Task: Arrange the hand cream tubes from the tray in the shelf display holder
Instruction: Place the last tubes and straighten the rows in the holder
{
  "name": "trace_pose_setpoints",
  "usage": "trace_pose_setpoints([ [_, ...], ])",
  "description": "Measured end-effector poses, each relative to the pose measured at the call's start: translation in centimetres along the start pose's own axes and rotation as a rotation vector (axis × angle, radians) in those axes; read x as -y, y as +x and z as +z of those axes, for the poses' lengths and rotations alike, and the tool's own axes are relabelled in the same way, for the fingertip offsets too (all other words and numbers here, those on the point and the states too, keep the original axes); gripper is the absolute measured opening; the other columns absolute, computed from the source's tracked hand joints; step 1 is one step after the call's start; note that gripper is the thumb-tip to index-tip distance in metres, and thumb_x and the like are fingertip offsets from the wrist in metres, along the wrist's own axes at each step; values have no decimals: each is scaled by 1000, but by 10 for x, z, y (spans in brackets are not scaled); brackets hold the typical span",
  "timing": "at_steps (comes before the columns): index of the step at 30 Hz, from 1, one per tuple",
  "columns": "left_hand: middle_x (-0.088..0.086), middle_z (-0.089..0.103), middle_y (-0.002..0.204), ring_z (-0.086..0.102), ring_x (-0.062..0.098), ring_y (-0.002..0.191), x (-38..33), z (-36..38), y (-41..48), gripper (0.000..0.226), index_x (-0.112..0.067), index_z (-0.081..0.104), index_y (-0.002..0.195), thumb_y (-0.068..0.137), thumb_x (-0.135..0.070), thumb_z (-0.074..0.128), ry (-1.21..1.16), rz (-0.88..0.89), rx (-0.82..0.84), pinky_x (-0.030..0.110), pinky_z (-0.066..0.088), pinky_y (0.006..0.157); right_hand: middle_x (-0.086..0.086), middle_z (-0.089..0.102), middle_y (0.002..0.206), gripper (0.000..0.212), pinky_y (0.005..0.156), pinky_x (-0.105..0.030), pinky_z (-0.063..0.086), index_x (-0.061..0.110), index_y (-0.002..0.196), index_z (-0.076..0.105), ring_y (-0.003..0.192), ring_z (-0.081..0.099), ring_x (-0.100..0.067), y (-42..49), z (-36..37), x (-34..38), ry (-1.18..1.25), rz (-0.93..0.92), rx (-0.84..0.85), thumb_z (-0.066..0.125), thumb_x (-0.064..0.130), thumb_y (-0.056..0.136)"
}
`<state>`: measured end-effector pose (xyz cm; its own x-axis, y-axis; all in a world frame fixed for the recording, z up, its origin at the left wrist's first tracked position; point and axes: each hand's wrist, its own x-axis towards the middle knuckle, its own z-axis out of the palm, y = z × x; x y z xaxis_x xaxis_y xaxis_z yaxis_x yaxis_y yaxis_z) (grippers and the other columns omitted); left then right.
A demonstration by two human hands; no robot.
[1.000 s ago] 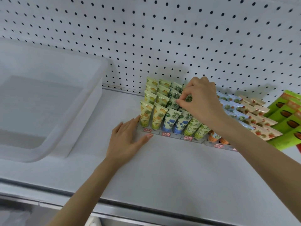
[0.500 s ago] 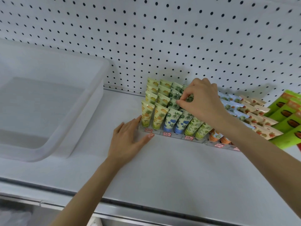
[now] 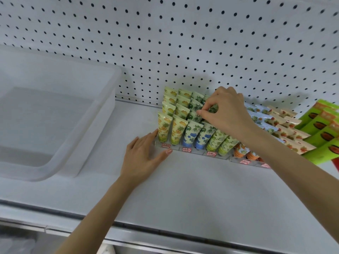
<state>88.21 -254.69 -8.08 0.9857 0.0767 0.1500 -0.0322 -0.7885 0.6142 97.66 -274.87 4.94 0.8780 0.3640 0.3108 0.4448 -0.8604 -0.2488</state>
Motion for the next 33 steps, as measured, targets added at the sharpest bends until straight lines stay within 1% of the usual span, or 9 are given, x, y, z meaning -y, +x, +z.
trace_pose_setpoints([
  [4, -7, 45, 147, 35, 9, 136, 1, 0, 0, 89, -32, 30, 148, 74, -82, 22, 1, 7, -5, 22, 8, 111, 2, 51, 91, 13, 83, -27, 31, 24, 77, 67, 88, 43, -14, 3, -22, -8, 128, 10, -93, 66, 33, 85],
  [7, -7, 46, 146, 36, 10, 136, 1, 0, 0, 90, -32, 30, 148, 74, -83, 21, 0, 9, -13, 22, 9, 111, 0, 55, 91, 9, 73, -19, 37, 25, 77, 67, 75, 50, -13, 7, -47, -28, 222, 49, -150, 67, 27, 86],
  [10, -8, 44, 147, 34, 11, 137, -2, -1, 0, 94, -32, 28, 148, 71, -86, 21, -16, 4, -13, 21, 8, 110, 3, 59, 87, 6, 67, -13, 36, 22, 80, 70, 66, 49, -6, 4, -63, -51, 228, 110, -125, 68, 25, 85],
  [15, -8, 48, 144, 38, 9, 134, -1, -1, 0, 96, -29, 31, 147, 71, -87, 20, 27, 21, -3, 27, 13, 113, 4, 61, 85, 5, 65, -20, 39, 25, 79, 70, 65, 49, -10, -6, -63, -72, 232, 174, -36, 70, 24, 84],
  [21, -10, 46, 145, 35, 6, 136, -1, 0, 0, 106, -30, 30, 148, 66, -93, 7, 64, 17, 2, 20, 7, 111, 12, 55, 78, 9, 60, -7, 32, 16, 84, 73, 66, 46, 1, 8, -49, -72, 171, 150, 26, 68, 24, 85],
  [26, -11, 43, 147, 33, 4, 136, -2, 0, 0, 107, -30, 28, 148, 65, -94, 3, 87, 3, 10, 16, 3, 110, 2, 66, 79, 12, 67, -20, 38, 14, 79, 73, 67, 51, -4, 30, -37, -65, 142, 132, 82, 68, 24, 85],
  [28, -11, 42, 148, 32, 4, 137, -3, -1, -1, 109, -30, 28, 148, 64, -94, 2, 89, 0, 2, 16, 2, 110, 6, 63, 73, 14, 71, -25, 41, 19, 73, 71, 70, 55, -10, 36, -34, -62, 128, 145, 93, 69, 27, 83],
  [30, -11, 41, 149, 30, 3, 136, -5, -2, -1, 112, -30, 27, 149, 62, -95, 0, 93, -7, 0, 13, 0, 108, 13, 57, 66, 15, 70, -26, 41, 20, 72, 70, 66, 53, -8, 41, -31, -62, 109, 157, 105, 70, 30, 83],
  [33, -11, 41, 148, 30, 3, 136, -6, -3, -1, 110, -30, 26, 149, 63, -93, -1, 107, 0, -2, 13, 0, 107, 13, 57, 62, 17, 77, -32, 46, 18, 72, 72, 65, 55, -8, 43, -28, -61, 65, 163, 134, 71, 32, 81],
])
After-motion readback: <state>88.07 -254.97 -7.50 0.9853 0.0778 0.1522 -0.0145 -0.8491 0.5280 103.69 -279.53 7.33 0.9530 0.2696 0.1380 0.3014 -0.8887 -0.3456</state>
